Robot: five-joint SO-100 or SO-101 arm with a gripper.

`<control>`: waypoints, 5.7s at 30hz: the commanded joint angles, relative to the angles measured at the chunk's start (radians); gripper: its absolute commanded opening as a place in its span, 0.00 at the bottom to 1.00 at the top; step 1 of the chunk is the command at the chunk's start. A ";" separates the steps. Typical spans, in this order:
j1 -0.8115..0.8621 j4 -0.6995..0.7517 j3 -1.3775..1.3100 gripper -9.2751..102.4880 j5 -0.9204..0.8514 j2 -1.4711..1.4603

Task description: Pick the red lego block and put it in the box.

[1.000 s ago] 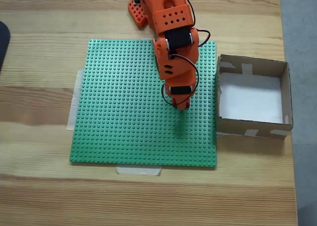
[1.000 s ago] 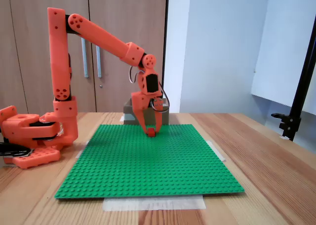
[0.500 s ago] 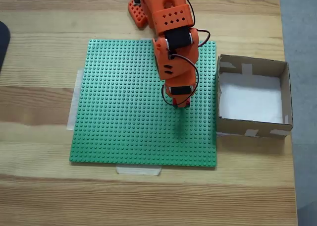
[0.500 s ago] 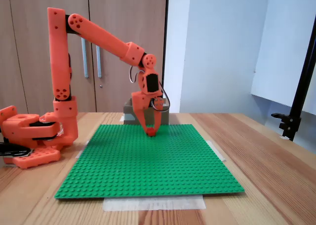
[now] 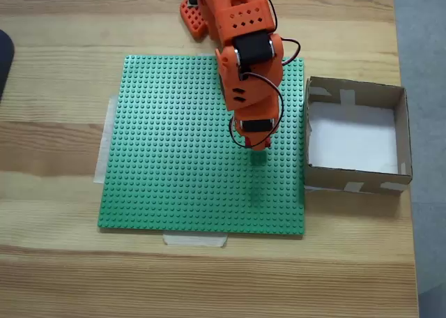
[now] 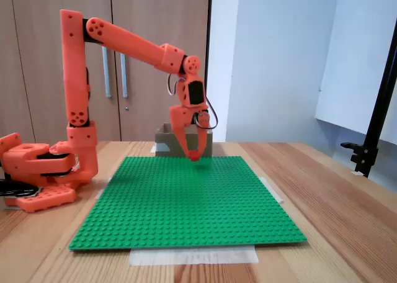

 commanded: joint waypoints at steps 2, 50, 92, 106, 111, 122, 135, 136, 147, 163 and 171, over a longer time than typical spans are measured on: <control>-0.008 0.043 -0.112 0.15 0.011 0.028; -0.445 0.212 -0.572 0.15 -0.017 -0.044; -0.479 0.206 -0.635 0.18 -0.066 -0.198; -0.474 0.215 -0.609 0.21 -0.041 -0.196; -0.469 0.209 -0.603 0.21 -0.046 -0.184; -0.394 0.031 -0.371 0.15 -0.129 0.104; -0.138 -0.183 0.084 0.08 -0.255 0.615; -0.109 -0.202 0.138 0.08 -0.265 0.666; 0.140 -0.336 0.442 0.08 -0.288 0.969; 0.279 -0.367 0.788 0.08 -0.314 1.255; 0.301 -0.365 0.945 0.08 -0.316 1.385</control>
